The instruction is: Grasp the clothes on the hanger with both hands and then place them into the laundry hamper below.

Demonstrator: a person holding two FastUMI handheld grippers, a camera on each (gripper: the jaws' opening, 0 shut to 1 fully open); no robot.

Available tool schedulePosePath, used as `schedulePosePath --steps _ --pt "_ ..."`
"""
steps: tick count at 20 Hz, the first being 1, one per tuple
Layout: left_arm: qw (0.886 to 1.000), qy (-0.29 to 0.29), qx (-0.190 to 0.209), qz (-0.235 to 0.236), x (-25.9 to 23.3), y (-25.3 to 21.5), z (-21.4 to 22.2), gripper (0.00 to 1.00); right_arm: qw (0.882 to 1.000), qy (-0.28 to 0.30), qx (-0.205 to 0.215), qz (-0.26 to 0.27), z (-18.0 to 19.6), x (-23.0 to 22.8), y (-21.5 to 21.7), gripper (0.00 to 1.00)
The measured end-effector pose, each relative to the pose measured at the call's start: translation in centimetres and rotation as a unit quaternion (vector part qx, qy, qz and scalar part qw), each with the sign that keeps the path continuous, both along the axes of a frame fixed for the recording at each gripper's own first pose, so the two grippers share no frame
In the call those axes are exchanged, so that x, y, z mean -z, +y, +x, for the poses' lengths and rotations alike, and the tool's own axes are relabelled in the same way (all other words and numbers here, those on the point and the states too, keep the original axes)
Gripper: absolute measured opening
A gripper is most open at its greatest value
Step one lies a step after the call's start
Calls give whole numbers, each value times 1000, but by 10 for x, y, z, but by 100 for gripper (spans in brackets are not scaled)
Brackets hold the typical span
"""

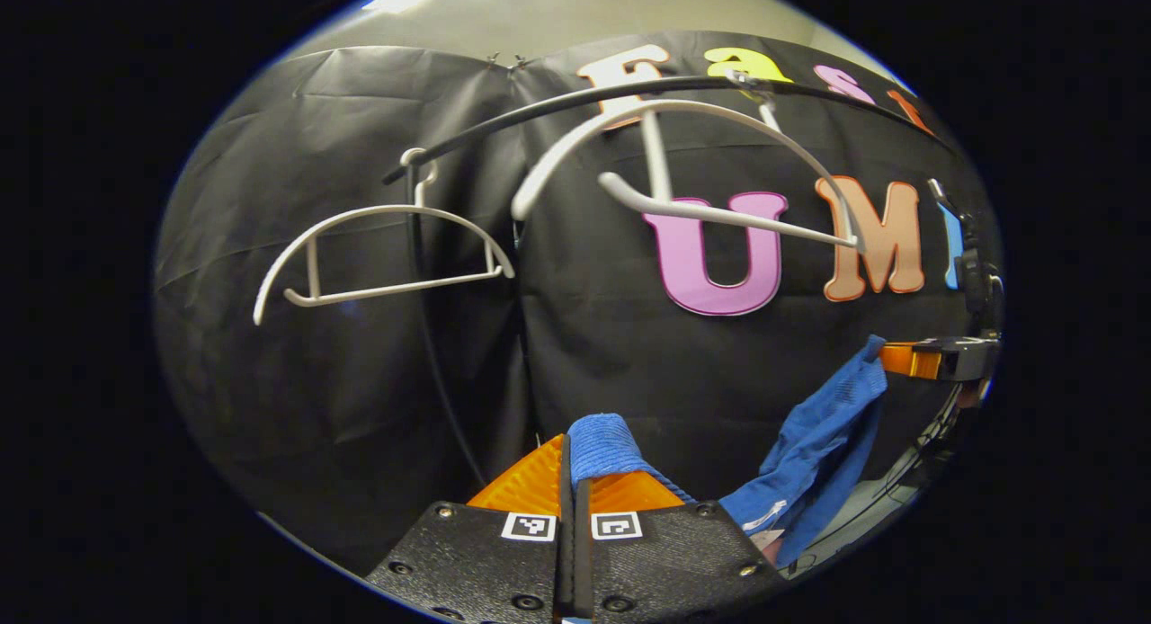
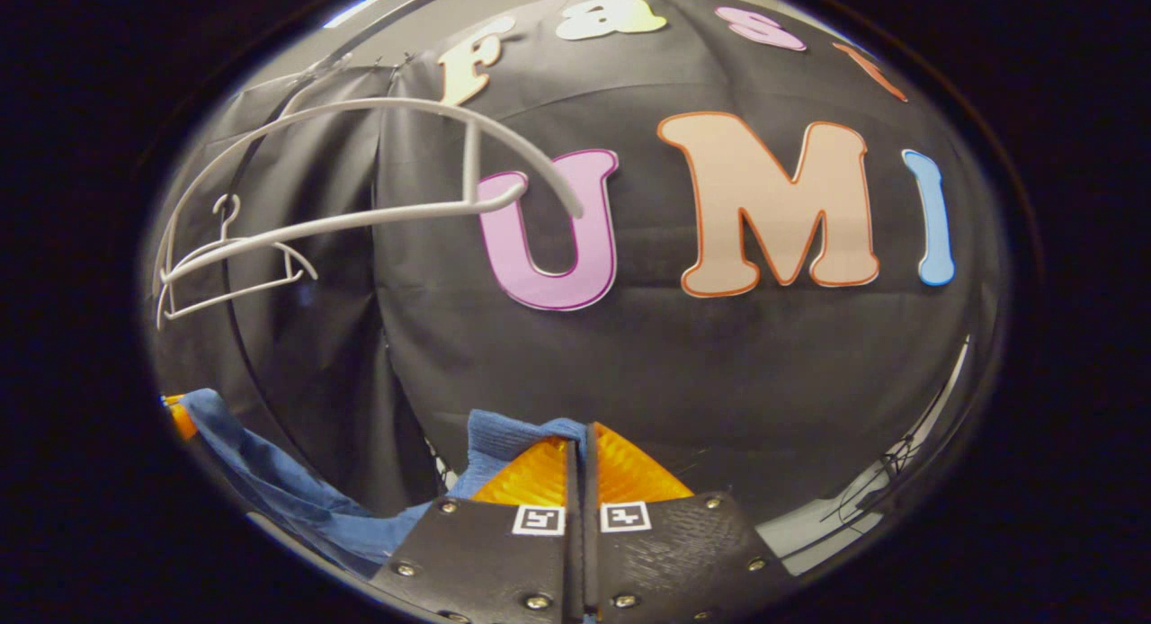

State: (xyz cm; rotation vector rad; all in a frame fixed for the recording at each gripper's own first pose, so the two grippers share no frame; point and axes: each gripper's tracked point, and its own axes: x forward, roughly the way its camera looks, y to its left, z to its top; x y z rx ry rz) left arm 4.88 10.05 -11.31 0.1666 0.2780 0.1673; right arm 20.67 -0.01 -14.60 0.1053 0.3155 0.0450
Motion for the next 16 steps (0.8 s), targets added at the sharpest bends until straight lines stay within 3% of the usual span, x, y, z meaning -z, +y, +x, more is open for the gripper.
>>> schedulePosePath --steps 2,3,16 --pt "1000 1 19 -3 5 -17 5 0 1000 6 -13 -1 -6 5 11 5" --pt "1000 1 27 -5 7 -24 8 0 1000 9 -18 -2 -9 7 16 0" --pt "995 65 70 -28 83 -72 35 1 996 79 -50 -12 -43 73 36 0"
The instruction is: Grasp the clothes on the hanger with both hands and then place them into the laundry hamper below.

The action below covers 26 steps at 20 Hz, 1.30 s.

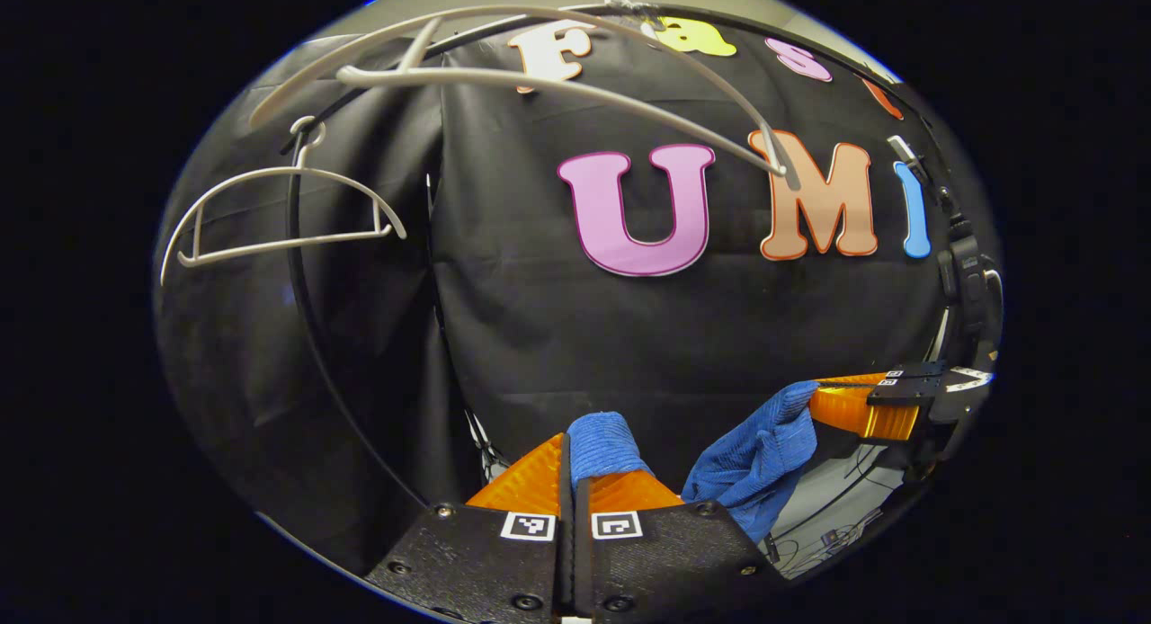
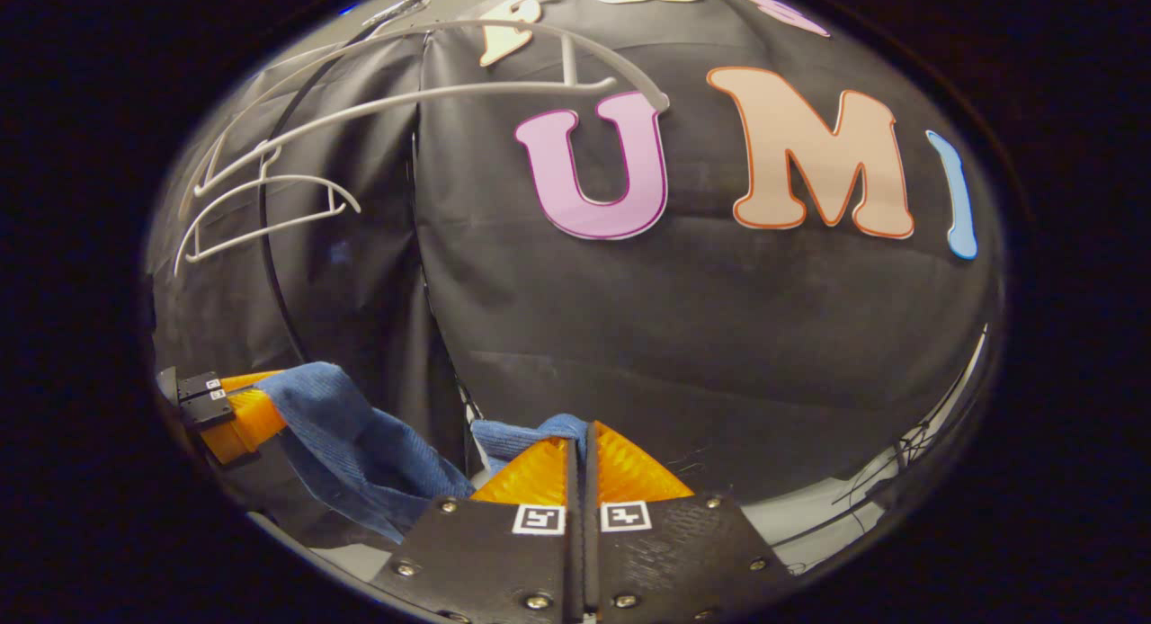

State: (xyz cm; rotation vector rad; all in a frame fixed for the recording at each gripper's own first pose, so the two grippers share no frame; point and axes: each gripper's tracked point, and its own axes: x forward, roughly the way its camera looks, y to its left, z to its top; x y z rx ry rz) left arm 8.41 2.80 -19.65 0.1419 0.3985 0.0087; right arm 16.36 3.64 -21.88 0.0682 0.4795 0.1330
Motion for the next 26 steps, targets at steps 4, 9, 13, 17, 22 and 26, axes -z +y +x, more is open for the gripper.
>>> schedulePosePath --steps 4,9,13,17,22,26 --pt "1000 28 8 -4 19 2 -1 1 1000 26 -7 -10 -10 25 1 1" --pt "998 63 21 -7 49 -3 -7 6 998 57 -12 -13 -25 52 1 1" --pt "996 86 23 -9 67 -3 -13 8 997 78 -15 -23 -33 67 -1 1" --pt "993 114 30 -4 83 -8 -23 34 993 112 -14 -29 -43 89 -5 1" --pt "990 136 35 -8 88 -18 -33 36 987 158 -11 -33 -54 108 -5 1" --pt "990 131 43 -1 87 -23 -26 38 987 156 -17 -30 -63 116 -10 1"
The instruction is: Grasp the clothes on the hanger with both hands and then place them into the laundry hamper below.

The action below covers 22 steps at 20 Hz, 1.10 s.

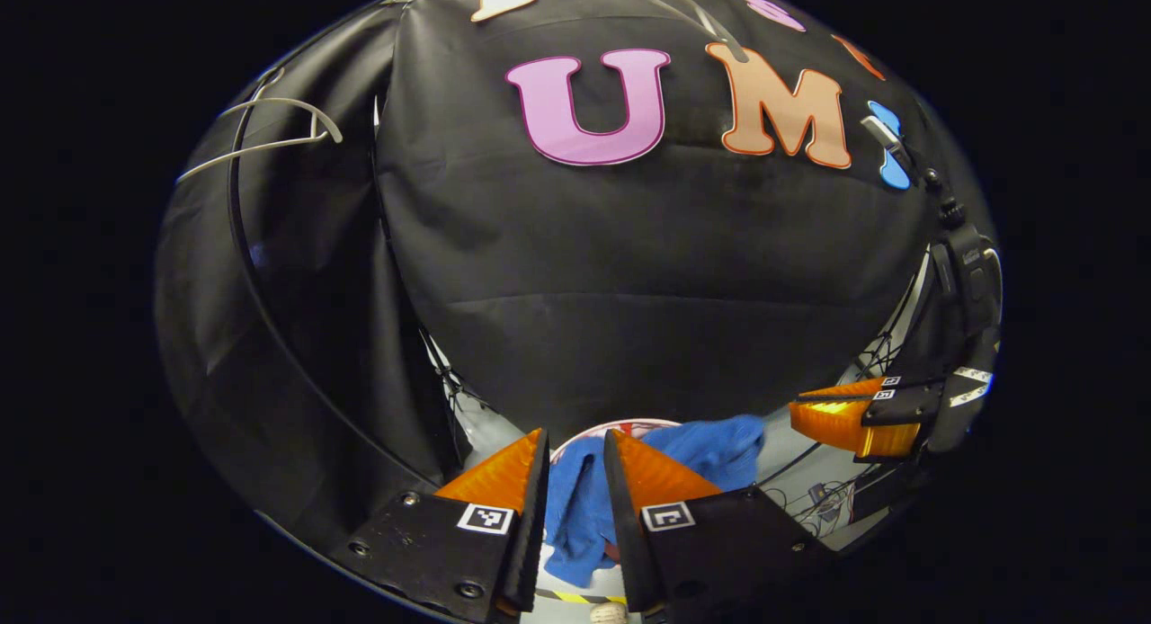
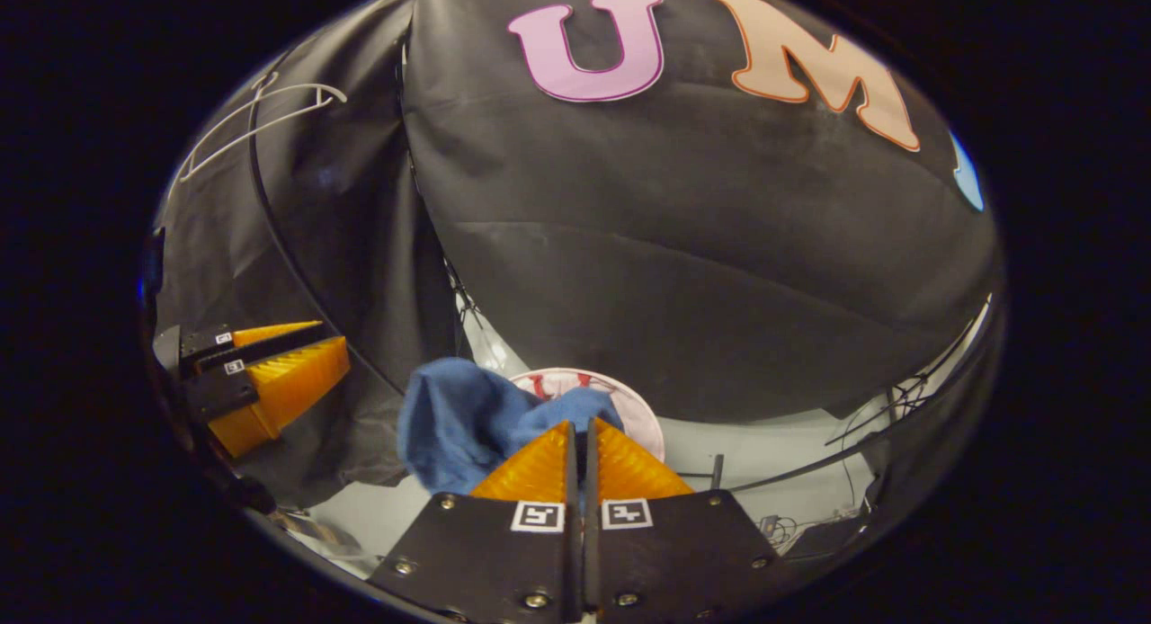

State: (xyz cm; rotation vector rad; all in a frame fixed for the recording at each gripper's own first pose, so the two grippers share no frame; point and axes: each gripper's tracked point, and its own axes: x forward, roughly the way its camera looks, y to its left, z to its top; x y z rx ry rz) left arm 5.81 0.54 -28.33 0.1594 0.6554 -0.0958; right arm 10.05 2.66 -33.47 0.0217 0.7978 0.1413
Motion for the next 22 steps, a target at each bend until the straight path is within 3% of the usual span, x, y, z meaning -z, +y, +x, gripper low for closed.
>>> schedulePosePath --steps 18,22 --pt "999 -38 10 -6 -26 3 -4 41 998 -56 -1 9 -9 -50 7 1" --pt "998 -57 13 -18 -44 -2 -2 39 996 -86 11 18 -7 -79 5 1"
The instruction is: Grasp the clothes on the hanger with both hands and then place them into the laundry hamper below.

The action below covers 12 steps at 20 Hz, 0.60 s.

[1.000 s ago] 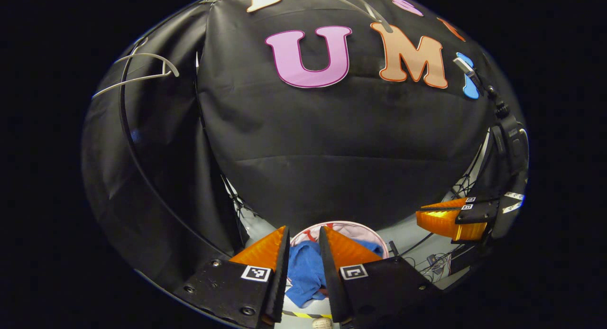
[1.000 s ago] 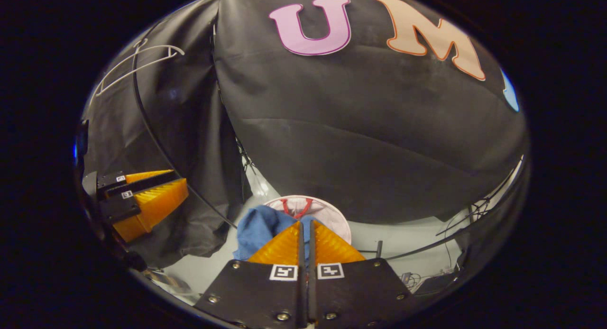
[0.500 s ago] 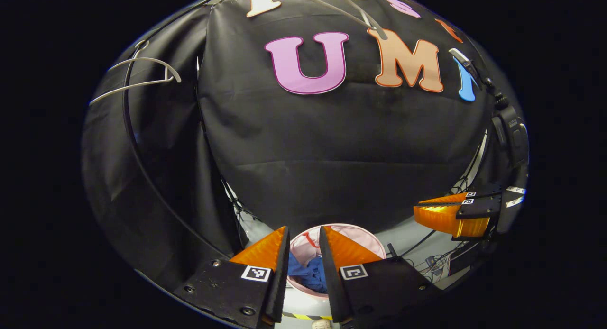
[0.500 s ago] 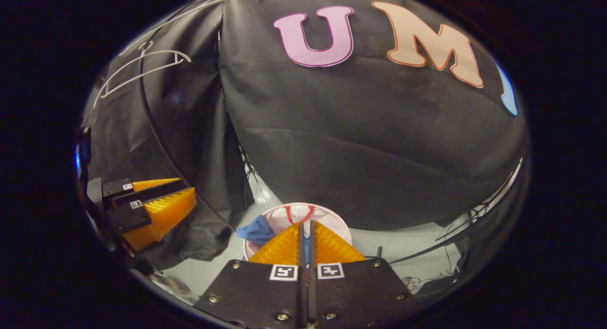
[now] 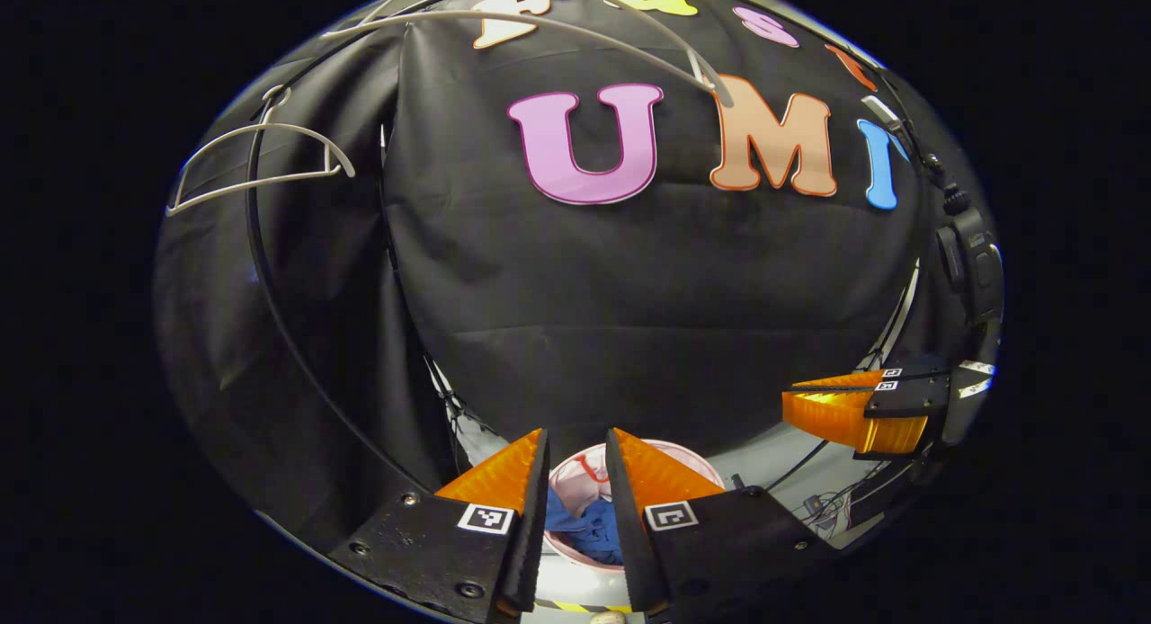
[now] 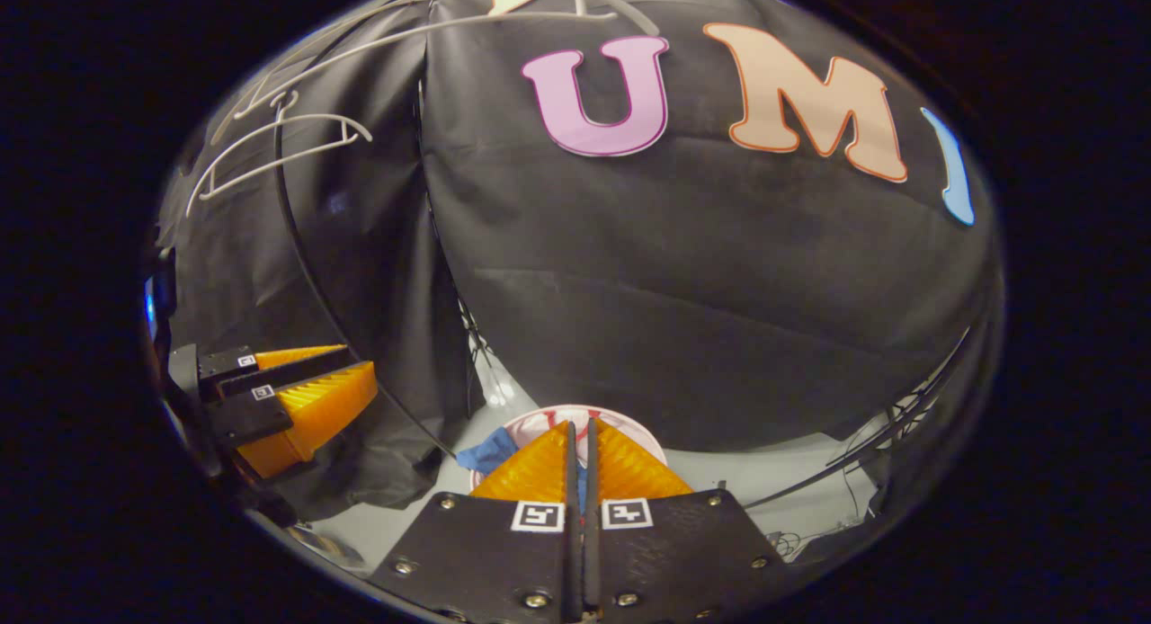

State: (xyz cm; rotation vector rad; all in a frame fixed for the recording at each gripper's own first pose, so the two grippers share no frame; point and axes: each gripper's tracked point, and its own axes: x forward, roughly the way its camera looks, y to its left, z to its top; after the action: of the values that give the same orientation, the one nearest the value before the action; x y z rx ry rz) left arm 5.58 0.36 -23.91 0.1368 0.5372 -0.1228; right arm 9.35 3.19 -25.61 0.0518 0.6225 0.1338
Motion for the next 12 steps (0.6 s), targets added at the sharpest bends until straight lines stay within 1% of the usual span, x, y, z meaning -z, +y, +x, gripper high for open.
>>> schedulePosePath --steps 3,5,6,7,8,11,12 --pt "999 -31 5 -14 -31 -6 6 39 999 -40 14 8 5 -34 -3 1" --pt "998 -56 11 -23 -56 -16 14 39 997 -74 24 6 7 -67 -12 0" --pt "997 -69 15 -28 -69 -21 16 39 995 -91 29 6 9 -84 -17 1" --pt "996 -80 17 -34 -80 -24 19 39 994 -107 34 8 11 -100 -20 1" --pt "995 -91 20 -38 -92 -25 20 41 991 -126 39 9 13 -118 -24 1" --pt "990 -126 32 -55 -127 -35 17 39 983 -176 50 -4 9 -165 -36 1" --pt "988 -137 35 -60 -138 -39 17 36 980 -192 52 -10 6 -179 -40 1"
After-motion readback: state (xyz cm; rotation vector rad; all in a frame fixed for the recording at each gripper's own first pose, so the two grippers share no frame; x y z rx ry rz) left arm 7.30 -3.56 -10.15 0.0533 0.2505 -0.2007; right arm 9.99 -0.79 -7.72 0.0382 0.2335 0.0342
